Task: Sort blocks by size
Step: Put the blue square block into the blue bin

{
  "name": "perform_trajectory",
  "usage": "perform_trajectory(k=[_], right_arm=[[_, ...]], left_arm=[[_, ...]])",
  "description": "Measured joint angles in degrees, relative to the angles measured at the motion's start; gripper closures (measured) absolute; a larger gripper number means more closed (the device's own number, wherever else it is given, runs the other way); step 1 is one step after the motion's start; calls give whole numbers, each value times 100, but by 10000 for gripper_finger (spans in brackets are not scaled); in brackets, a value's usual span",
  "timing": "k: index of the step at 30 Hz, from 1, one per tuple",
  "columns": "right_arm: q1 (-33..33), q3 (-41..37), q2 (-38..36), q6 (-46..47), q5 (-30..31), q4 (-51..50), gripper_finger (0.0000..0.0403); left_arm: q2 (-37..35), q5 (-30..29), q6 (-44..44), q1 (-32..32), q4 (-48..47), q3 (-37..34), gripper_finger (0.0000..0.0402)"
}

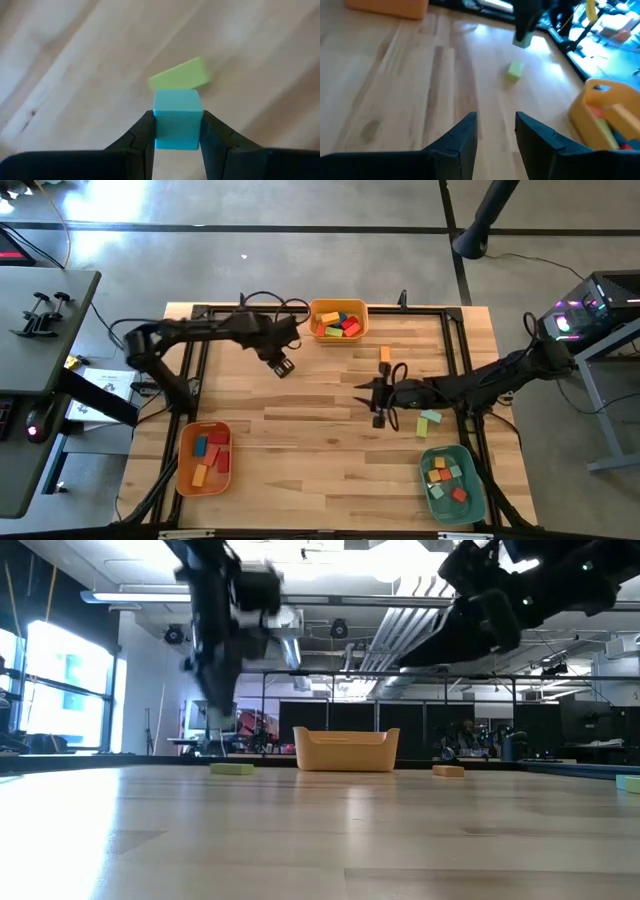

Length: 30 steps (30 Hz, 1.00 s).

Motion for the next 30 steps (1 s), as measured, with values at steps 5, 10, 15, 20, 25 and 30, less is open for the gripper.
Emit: perform_trajectory(k=[5,10,15,20,25,30], right_arm=[[-259,24,2,-651,101,793,277],[-225,708,-13,-1701,886,273,265],[45,1836,-6,-2362,1992,-2063,206],[82,2643,-7,-1927,1292,-3598,141],[-51,2723,-7,-1882,213,-2897,129],[-86,2603,25,-2840,28,-2590,128]], left_arm=[[-788,-112,52,-624,899,0,311],[-1206,555,377,-1040,3062,-671,311],[-1125,2185,240,-998,6600,-1997,311],[-613,3009,-125,-920,9940,-2833,311],[-71,3058,-233,-907,11099,-2909,311],[236,3307,-1008,-836,11626,-2909,311]])
